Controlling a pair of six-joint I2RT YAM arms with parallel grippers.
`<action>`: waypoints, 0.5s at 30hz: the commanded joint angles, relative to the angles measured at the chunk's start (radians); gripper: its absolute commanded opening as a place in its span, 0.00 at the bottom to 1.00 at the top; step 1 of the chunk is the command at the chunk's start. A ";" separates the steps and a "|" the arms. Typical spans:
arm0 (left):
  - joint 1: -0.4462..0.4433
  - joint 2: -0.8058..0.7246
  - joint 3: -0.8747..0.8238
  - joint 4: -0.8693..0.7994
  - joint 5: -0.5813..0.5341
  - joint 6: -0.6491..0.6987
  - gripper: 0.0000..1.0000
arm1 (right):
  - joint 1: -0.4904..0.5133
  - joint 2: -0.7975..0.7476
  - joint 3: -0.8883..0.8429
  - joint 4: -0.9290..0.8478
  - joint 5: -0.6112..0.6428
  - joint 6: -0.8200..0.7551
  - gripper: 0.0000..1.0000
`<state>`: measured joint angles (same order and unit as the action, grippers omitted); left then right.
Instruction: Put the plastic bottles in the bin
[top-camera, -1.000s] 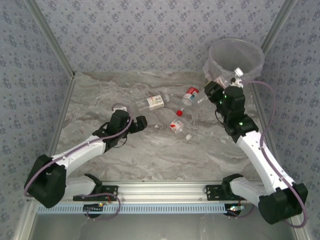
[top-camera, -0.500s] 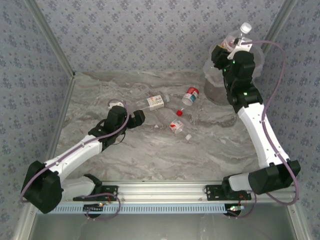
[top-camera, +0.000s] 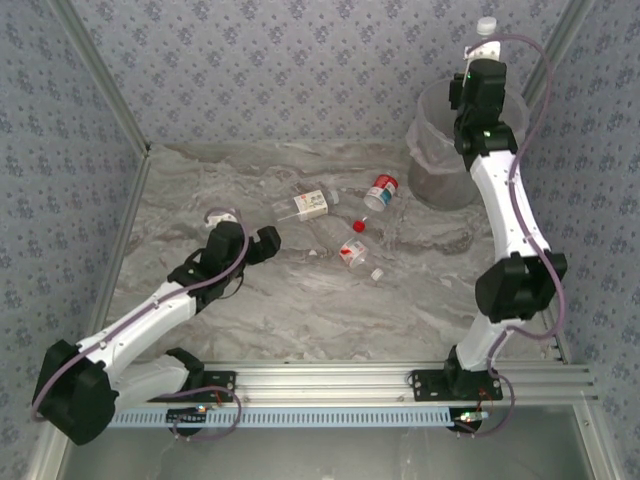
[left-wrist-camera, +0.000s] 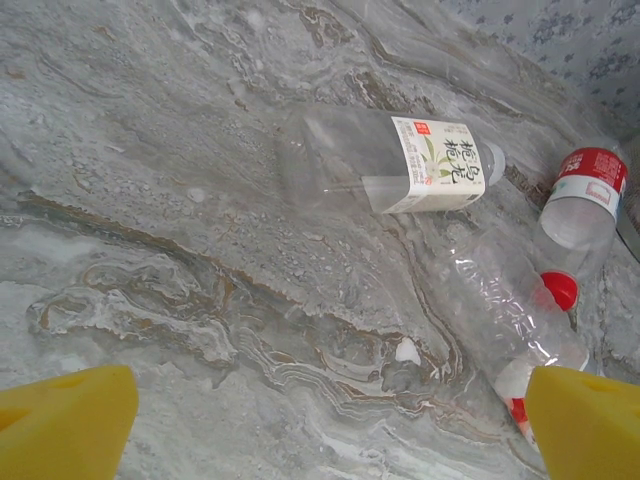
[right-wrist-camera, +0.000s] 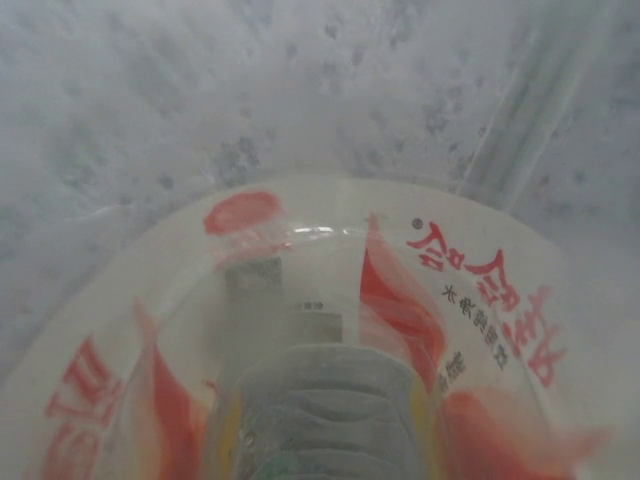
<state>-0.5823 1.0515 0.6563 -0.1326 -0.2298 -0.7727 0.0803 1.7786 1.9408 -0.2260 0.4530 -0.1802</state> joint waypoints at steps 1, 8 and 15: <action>0.005 -0.039 -0.024 -0.018 -0.039 -0.025 0.99 | -0.020 0.092 0.161 -0.131 0.075 -0.104 0.50; 0.005 -0.060 -0.030 -0.051 -0.039 -0.013 0.99 | -0.056 0.250 0.334 -0.237 0.089 -0.184 0.52; 0.005 -0.107 -0.066 -0.069 -0.066 -0.034 1.00 | -0.085 0.293 0.346 -0.250 0.069 -0.226 0.56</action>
<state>-0.5823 0.9730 0.6075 -0.1806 -0.2642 -0.7914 0.0059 2.0537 2.2375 -0.4526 0.5163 -0.3645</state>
